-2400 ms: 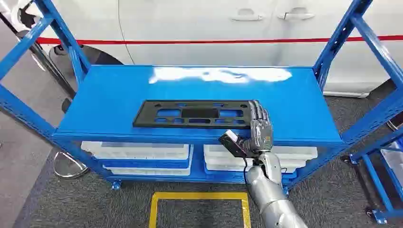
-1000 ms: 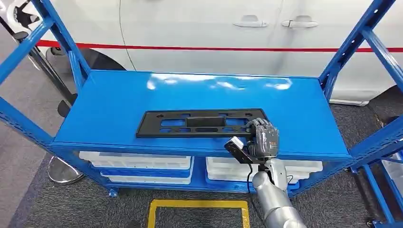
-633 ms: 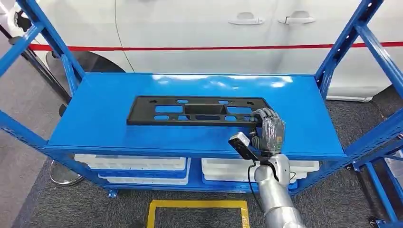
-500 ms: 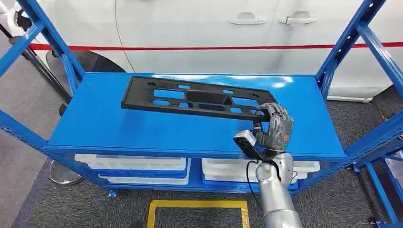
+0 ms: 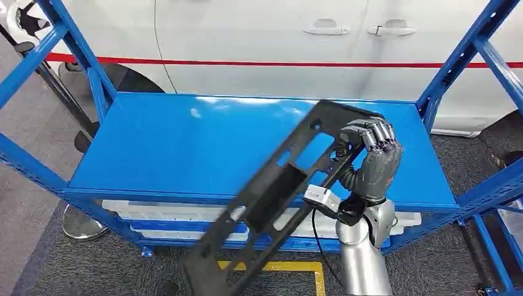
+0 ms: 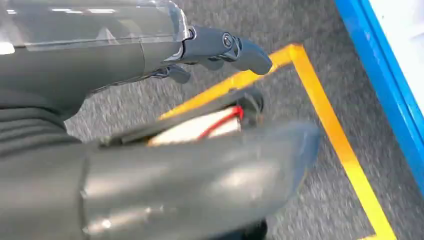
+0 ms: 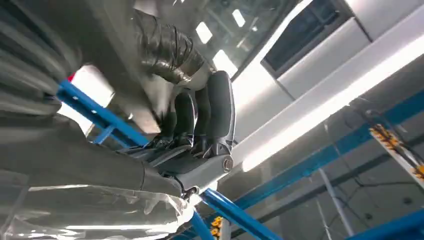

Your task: Take the parts from the cabinet and place them on the table.

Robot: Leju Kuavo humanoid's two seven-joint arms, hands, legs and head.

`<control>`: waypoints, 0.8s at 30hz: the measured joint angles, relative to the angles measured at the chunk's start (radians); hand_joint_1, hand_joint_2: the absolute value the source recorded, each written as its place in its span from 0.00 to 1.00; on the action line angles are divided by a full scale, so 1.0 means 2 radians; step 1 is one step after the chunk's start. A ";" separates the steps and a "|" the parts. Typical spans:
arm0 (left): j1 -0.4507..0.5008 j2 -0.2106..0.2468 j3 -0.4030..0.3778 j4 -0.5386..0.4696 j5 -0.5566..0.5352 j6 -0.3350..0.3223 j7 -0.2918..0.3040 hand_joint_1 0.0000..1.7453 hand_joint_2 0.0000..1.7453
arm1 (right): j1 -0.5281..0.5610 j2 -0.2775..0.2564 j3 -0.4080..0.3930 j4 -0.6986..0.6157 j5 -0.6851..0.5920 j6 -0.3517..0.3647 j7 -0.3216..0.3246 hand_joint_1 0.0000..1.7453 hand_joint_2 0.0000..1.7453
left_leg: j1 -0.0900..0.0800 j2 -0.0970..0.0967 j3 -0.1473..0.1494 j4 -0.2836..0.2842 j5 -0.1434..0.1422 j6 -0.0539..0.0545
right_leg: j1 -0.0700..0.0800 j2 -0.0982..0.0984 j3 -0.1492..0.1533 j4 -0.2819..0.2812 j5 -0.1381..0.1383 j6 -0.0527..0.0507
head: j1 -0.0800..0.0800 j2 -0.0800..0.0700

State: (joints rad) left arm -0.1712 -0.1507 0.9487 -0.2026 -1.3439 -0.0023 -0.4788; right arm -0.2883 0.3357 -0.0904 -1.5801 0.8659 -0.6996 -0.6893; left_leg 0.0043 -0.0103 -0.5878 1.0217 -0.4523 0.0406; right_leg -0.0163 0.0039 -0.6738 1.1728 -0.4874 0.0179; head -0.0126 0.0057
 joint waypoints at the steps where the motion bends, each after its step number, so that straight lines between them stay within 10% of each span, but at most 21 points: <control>1: 0.000 0.000 0.000 0.000 0.002 -0.004 0.000 0.00 0.00 | 0.000 -0.001 0.004 -0.001 0.000 0.000 0.000 1.00 1.00 | 0.000 0.000 0.000 0.002 -0.002 -0.002 | 0.000 0.000 0.021 -0.043 0.018 -0.002 | 0.000 0.000; 7: 0.001 0.000 0.000 0.000 -0.003 0.024 0.001 0.00 0.00 | -0.005 -0.001 0.031 0.004 -0.003 0.000 0.000 1.00 1.00 | 0.000 0.000 -0.004 0.010 -0.010 -0.017 | 0.002 0.000 0.030 -0.066 0.015 -0.016 | 0.000 0.000; 12: 0.005 -0.002 -0.002 0.000 -0.003 0.041 -0.003 0.00 0.00 | -0.024 0.001 0.052 0.029 -0.003 0.000 0.000 1.00 1.00 | 0.003 0.001 -0.073 0.153 -0.072 -0.027 | 0.003 -0.002 0.031 -0.067 0.015 -0.022 | -0.001 0.000; 16: 0.006 -0.002 -0.003 0.000 0.011 0.035 0.000 0.00 0.00 | -0.031 0.002 0.064 0.044 -0.002 0.000 0.001 1.00 1.00 | 0.004 0.002 -0.019 0.037 -0.002 -0.024 | 0.003 -0.001 0.033 -0.065 0.013 -0.020 | -0.001 0.000; 21: 0.009 -0.003 0.001 0.000 0.024 0.028 0.014 0.00 0.00 | -0.039 0.001 0.076 0.055 -0.008 0.000 0.012 1.00 1.00 | -0.001 0.000 -0.005 0.004 -0.002 -0.013 | 0.005 -0.001 0.033 -0.067 0.014 -0.009 | -0.001 0.000; 24: 0.011 -0.004 0.006 0.000 0.032 0.028 0.018 0.00 0.00 | -0.044 -0.005 0.099 0.060 -0.023 0.000 0.027 1.00 1.00 | 0.003 0.002 -0.001 -0.004 0.003 -0.002 | 0.005 -0.001 0.012 -0.022 -0.019 -0.004 | 0.000 0.000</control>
State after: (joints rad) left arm -0.1494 -0.1579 0.9605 -0.2026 -1.2791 0.0546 -0.4433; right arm -0.3759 0.3266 0.1071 -1.4611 0.8198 -0.6989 -0.6348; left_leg 0.0094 -0.0056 -0.5904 1.0139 -0.4463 0.0371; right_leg -0.0062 0.0012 -0.6493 1.1291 -0.5248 0.0102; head -0.0134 0.0057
